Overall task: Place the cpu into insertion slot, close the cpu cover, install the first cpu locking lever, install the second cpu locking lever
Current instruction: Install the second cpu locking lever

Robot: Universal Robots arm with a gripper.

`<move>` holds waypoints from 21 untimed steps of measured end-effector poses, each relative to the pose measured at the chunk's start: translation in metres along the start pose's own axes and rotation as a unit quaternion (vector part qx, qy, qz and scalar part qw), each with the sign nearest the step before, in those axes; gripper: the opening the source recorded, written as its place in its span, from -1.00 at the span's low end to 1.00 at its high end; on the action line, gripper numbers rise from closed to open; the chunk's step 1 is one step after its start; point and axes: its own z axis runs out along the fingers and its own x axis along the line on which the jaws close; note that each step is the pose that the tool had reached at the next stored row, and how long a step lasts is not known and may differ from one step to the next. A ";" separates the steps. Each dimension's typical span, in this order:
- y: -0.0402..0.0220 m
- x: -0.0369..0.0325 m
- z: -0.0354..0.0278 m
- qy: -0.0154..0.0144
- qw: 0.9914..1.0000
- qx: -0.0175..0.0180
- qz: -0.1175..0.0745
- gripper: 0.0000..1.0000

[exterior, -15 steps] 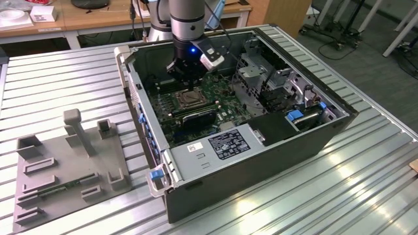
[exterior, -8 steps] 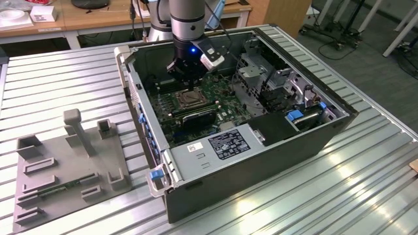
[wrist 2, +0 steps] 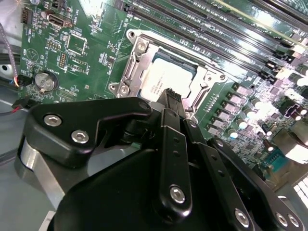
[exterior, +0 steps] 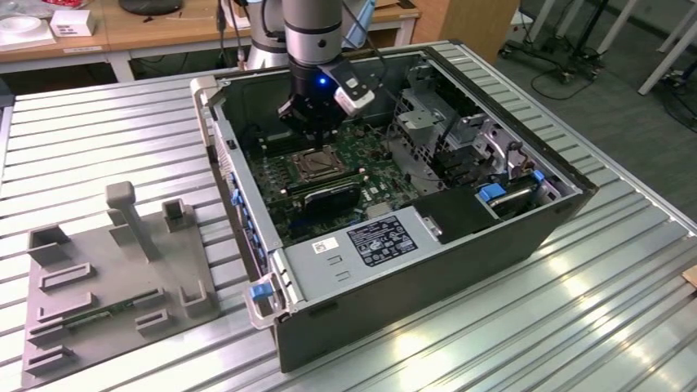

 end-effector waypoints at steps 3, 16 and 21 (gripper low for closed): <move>0.0001 -0.0002 -0.0019 0.000 1.000 0.000 0.000 -0.79; -0.0107 -0.0014 -0.0021 0.000 1.000 0.001 0.000 -0.79; -0.0198 -0.0025 -0.0023 0.000 1.000 0.001 0.000 -0.79</move>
